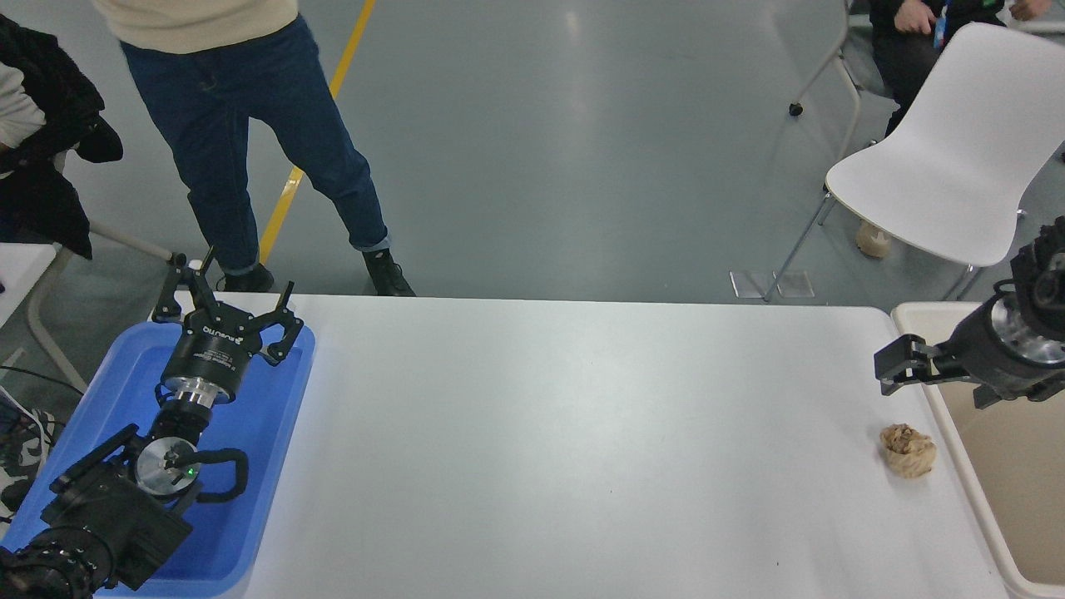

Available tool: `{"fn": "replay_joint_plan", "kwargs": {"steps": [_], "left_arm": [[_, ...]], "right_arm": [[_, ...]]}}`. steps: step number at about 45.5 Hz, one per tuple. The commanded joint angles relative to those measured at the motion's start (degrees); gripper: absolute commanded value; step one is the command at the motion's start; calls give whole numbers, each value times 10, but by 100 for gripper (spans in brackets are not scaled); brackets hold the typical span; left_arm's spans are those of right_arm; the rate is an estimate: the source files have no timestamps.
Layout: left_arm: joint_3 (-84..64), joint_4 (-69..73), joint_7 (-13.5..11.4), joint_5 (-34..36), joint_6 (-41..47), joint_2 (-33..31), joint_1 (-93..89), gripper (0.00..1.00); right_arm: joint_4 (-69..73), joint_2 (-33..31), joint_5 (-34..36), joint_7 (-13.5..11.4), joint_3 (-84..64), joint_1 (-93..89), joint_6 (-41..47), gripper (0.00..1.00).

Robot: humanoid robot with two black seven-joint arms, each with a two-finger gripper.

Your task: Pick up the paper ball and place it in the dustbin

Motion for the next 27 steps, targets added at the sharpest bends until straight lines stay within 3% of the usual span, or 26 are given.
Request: {"fn": "replay_joint_plan", "kwargs": {"steps": [1, 27], "left_arm": [[0, 0, 0, 0, 0, 0, 0, 100], [0, 0, -1, -1, 0, 0, 1, 100]], "right_arm": [[-84, -8, 2, -1, 61, -123, -43, 100], [-221, 11, 13, -1, 130, -283, -75, 100]]}}
